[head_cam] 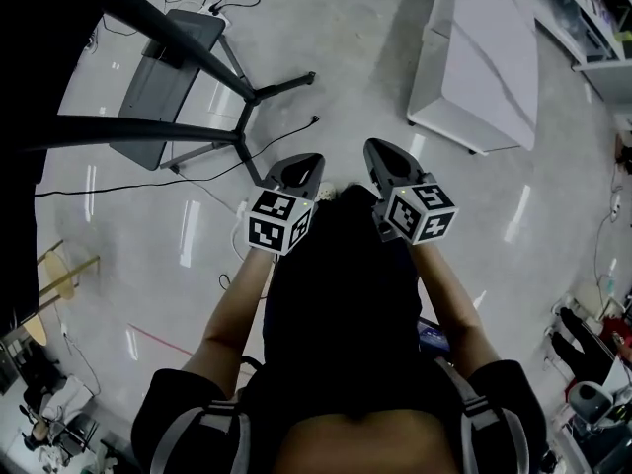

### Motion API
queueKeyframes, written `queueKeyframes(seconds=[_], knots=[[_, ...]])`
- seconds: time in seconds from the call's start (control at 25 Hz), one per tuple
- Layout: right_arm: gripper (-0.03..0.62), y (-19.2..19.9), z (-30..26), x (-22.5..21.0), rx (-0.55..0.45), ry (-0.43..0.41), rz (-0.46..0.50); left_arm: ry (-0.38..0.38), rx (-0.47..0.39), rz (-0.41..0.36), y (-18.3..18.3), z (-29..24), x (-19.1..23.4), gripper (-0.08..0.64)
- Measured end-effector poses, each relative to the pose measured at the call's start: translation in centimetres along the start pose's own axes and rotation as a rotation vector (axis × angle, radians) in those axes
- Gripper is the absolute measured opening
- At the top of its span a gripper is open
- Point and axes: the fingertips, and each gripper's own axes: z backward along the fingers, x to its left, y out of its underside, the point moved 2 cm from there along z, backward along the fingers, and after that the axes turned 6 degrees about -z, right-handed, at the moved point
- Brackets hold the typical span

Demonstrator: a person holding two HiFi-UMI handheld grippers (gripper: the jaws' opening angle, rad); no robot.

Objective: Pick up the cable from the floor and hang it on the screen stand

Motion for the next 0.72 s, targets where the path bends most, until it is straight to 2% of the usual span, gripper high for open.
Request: queueKeyframes(seconds=[0.28,0.44,0.72], knots=[[0.025,-1.2,-4.5,-3.0,-0.015,-0.014,0.021,-0.040,0.024,-0.011,0.6,-4.4,3.4,0.008],[0.025,0.6,-8.4,-5.9,-0.005,-0.011,0.026,-0.036,0.021,-0.021,2.4,-8.5,6.2,0.008],[0.025,1.0,-9.7,-11.1,0.023,0.031,0.026,-0.063,0.052,-0.032,3.4,-12.4,7.5,0.008]])
